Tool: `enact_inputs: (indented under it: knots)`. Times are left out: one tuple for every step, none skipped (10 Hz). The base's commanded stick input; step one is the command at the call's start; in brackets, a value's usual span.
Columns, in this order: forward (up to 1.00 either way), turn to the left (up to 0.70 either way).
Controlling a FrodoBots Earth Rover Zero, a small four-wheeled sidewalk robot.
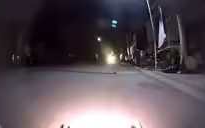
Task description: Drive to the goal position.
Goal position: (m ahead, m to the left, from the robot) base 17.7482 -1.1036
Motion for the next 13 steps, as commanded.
enact_inputs:
  knots:
    - [0.85, 0.0]
    - [0.85, 0.0]
    - [0.85, 0.0]
    - [0.85, 0.0]
    - [0.85, 0.0]
    - [0.85, 0.0]
    - [0.85, 0.0]
    - [0.85, 0.0]
    - [0.85, 0.0]
    - [0.85, -0.01]
    - [0.85, -0.17]
    - [0.85, -0.33]
    - [0.85, -0.33]
